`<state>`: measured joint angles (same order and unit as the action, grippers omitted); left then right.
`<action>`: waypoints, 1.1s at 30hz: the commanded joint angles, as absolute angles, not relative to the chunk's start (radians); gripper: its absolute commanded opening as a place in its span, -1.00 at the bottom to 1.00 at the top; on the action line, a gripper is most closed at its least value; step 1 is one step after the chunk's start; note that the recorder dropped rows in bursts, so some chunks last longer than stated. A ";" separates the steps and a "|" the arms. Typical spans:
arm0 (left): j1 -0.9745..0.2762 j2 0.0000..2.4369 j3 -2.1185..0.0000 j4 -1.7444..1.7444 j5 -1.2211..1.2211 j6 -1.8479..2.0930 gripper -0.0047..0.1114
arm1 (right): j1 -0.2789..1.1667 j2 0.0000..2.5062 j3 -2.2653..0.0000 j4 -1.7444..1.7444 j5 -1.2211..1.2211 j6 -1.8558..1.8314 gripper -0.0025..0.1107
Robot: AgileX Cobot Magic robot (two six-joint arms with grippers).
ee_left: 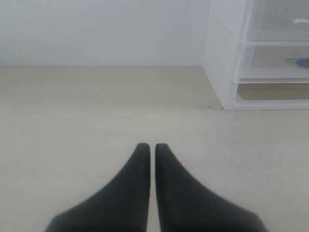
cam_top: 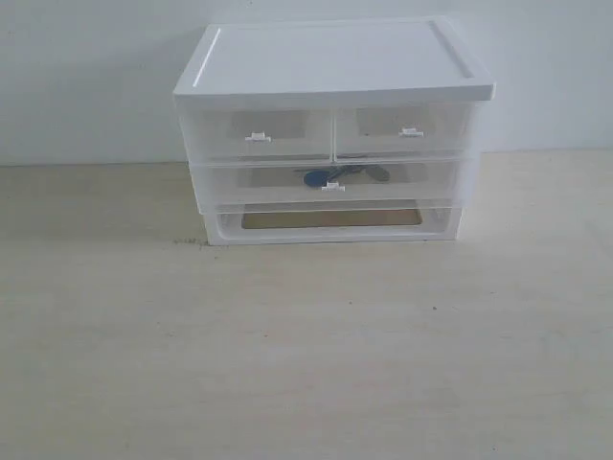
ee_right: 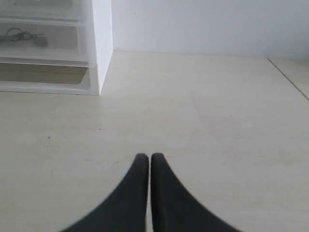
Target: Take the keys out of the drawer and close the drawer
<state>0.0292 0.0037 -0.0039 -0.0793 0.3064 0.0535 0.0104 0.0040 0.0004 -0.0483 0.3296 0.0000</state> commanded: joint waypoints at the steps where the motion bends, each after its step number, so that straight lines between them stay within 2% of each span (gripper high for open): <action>1: 0.026 0.000 0.000 -0.053 0.221 0.086 -0.84 | 0.004 0.000 0.000 -0.059 0.226 -0.010 -0.96; 9: 0.026 0.000 0.000 -0.169 -0.072 0.023 -0.84 | 0.004 0.000 0.000 -0.057 -0.161 -0.018 -0.96; 15: 0.026 0.000 0.000 -0.160 -0.339 -0.313 -0.84 | 0.004 0.000 0.000 -0.059 -0.466 0.193 -0.96; 19: 0.026 0.000 0.000 0.102 -0.563 -0.551 -0.84 | 0.004 0.000 0.000 -0.059 -0.665 0.289 -0.96; 21: 0.026 0.003 -0.025 0.291 -0.678 -0.606 -0.84 | 0.004 0.019 -0.047 -0.061 -0.648 0.324 -0.96; 28: 0.026 0.293 -0.203 0.630 -0.765 -0.637 -0.84 | 0.004 0.340 -0.244 -0.294 -0.587 0.487 -0.96; 33: 0.026 0.592 -0.290 0.873 -0.985 -0.576 -0.84 | 0.004 0.654 -0.365 -0.534 -0.683 0.647 -0.96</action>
<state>0.0292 0.4484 -0.2501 0.7359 -0.8581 -0.6126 0.0104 0.5135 -0.3215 -0.4079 -0.6204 0.5703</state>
